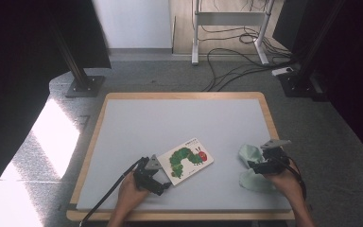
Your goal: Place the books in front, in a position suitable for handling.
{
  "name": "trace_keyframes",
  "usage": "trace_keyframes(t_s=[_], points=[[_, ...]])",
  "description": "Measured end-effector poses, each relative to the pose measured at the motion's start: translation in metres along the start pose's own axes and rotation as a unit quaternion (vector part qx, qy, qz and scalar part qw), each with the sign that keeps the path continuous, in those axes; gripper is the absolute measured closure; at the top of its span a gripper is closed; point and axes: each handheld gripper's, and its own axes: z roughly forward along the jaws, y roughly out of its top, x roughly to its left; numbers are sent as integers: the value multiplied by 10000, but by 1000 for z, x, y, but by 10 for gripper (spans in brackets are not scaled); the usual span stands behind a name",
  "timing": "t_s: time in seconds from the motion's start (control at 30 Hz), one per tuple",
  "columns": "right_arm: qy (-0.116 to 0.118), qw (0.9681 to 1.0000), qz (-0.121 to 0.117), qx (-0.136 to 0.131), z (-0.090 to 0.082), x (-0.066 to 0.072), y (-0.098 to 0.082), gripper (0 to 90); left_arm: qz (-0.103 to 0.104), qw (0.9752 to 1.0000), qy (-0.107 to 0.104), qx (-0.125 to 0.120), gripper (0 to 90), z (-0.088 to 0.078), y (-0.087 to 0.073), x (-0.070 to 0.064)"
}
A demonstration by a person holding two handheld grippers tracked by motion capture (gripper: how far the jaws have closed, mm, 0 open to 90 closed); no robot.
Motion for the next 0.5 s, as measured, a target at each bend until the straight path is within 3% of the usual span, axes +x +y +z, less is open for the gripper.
trace_keyframes(t_s=[0.13,0.17,0.23,0.27,0.3,0.33,0.43,0.5], points=[[7,9996,122,236,14,-8,-15,339,1,10000,2,-2,0,0,0,0],[199,9993,296,138,18,-11,-21,433,0,10000,2,-2,0,0,0,0],[234,9991,340,76,18,-12,-22,474,0,10000,2,-1,0,0,0,0],[250,9990,364,23,17,-13,-23,558,0,10000,1,-2,0,0,0,0],[308,9987,393,-44,16,-14,-25,712,0,10000,2,-2,0,0,0,0],[308,9987,393,-44,16,-14,-25,712,0,10000,2,-2,0,0,0,0],[343,9985,420,-88,15,-11,-25,824,-1,10000,2,-4,0,0,0,0],[313,9987,389,-110,15,-9,-24,827,0,10000,2,-3,0,0,0,0]])
